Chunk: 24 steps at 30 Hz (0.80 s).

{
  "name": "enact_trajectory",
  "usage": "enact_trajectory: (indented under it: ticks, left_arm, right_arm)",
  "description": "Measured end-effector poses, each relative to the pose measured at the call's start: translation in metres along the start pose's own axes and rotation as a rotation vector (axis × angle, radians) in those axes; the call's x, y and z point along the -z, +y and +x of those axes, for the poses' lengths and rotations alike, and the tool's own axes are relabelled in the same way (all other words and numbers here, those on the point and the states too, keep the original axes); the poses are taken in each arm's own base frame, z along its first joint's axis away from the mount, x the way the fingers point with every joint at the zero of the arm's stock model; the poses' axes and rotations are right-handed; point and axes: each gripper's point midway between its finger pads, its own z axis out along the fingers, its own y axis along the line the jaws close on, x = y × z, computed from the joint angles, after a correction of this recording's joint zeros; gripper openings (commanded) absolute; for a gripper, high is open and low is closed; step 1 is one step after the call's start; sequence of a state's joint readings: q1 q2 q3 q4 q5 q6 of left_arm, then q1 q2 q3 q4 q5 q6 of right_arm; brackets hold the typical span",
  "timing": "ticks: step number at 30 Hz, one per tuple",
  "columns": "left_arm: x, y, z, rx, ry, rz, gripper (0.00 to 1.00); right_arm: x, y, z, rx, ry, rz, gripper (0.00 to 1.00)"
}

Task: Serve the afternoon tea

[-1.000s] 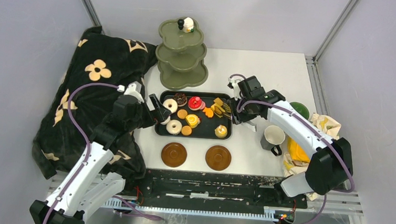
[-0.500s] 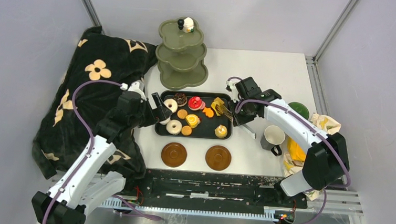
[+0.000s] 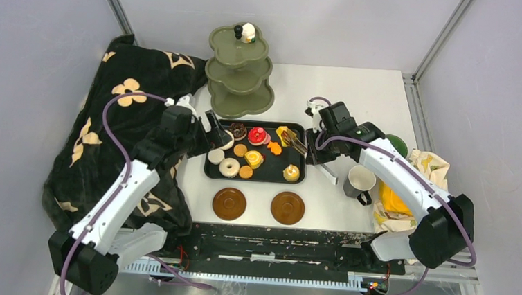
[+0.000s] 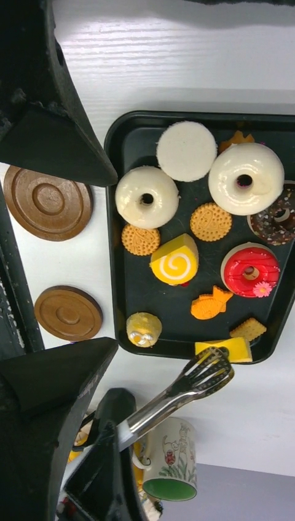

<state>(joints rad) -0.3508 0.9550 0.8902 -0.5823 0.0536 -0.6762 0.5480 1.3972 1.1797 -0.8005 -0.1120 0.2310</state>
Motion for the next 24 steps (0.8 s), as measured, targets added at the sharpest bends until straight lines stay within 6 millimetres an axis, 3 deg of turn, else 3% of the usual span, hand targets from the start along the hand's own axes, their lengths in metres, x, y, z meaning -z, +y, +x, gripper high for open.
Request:
enact_trajectory:
  ticks: [4, 8, 10, 16, 18, 22, 24]
  left_arm:
    - [-0.021, 0.000, -0.020, 0.027, 0.020, -0.046, 0.99]
    - [-0.037, 0.004, -0.057, 0.067, -0.006, -0.096, 0.99]
    - [-0.041, -0.002, -0.083, 0.063, -0.042, -0.100, 0.99]
    - [-0.050, -0.036, -0.199, 0.057, -0.230, -0.041, 0.99]
    - [-0.057, -0.041, -0.227, 0.060, -0.271, -0.034, 1.00]
    - [-0.082, -0.039, -0.265, 0.069, -0.317, -0.031, 0.98]
    - [-0.095, -0.033, -0.273, 0.076, -0.317, -0.040, 0.95]
  right_arm:
    - [0.004, 0.008, -0.001, -0.035, -0.006, -0.033, 0.08]
    - [0.008, 0.013, -0.001, -0.049, -0.010, -0.056, 0.09]
    - [0.011, 0.016, -0.001, -0.047, -0.015, -0.072, 0.08]
    - [0.018, 0.023, 0.000, -0.051, -0.003, -0.107, 0.08]
    - [0.022, 0.026, -0.004, -0.050, -0.011, -0.120, 0.08]
    - [0.030, 0.030, -0.017, -0.044, -0.038, -0.131, 0.08]
    - [0.029, 0.030, -0.021, -0.043, -0.043, -0.129, 0.08]
